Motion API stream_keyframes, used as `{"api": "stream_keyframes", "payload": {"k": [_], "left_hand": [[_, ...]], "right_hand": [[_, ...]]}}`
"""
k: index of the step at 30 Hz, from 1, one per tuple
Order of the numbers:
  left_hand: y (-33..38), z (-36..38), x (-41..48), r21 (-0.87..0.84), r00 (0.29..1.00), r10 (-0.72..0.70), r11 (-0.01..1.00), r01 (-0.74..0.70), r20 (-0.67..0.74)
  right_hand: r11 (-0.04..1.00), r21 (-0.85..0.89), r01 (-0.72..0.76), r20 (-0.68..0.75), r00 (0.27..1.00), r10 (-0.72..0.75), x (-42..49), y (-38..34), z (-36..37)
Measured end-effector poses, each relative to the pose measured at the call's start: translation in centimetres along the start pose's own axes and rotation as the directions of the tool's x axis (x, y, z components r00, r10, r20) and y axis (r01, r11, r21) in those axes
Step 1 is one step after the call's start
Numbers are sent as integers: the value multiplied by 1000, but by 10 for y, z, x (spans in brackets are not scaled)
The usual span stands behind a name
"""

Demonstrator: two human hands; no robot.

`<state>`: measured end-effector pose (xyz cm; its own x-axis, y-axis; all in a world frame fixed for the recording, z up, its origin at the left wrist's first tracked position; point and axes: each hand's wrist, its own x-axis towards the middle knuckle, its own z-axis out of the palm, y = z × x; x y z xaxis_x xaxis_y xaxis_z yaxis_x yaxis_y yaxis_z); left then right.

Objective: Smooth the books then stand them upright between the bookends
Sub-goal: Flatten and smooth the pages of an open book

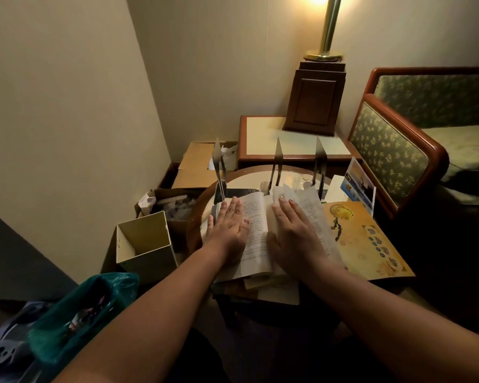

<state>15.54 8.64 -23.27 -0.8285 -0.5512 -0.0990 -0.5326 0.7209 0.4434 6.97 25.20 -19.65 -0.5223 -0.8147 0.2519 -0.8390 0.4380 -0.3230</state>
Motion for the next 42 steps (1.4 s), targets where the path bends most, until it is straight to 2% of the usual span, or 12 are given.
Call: {"api": "stream_keyframes", "payload": {"k": [5, 9, 14, 23, 26, 28, 31, 33, 36, 42], "left_hand": [[-1, -1, 1, -14, 1000, 2, 1000, -1, 6], [-1, -1, 0, -15, 1000, 7, 1000, -7, 7], [-1, 0, 0, -12, 1000, 8, 1000, -8, -6], [-3, -1, 1, -69, 999, 23, 997, -26, -48], [-4, 1, 2, -109, 992, 47, 992, -60, -120], [-5, -1, 2, -160, 971, 93, 979, -129, -219], [-3, -6, -4, -184, 885, 199, 937, -298, -421], [3, -11, -10, -219, 834, 219, 903, -370, -506], [12, -17, -17, -285, 834, 189, 882, -377, -518], [6, -20, -21, -334, 835, 152, 867, -370, -530]], "right_hand": [[990, 104, -92, -30, 995, 95, -3, -1, -14], [980, 167, -105, -38, 993, 113, -4, -1, -22], [973, 162, -163, -50, 984, 173, -1, -1, -31], [949, 306, -80, -88, 990, 112, 4, -12, -44], [946, 318, -55, -136, 985, 103, 4, -18, -46], [945, 324, -43, -170, 980, 103, 5, -21, -48], [933, 358, -35, -170, 980, 102, 3, -23, -49], [919, 394, -4, -164, 984, 75, -2, -22, -45], [916, 398, 44, -182, 983, 31, -7, -20, -36], [848, 528, -42, -113, 987, 119, -9, -13, -24]]}}
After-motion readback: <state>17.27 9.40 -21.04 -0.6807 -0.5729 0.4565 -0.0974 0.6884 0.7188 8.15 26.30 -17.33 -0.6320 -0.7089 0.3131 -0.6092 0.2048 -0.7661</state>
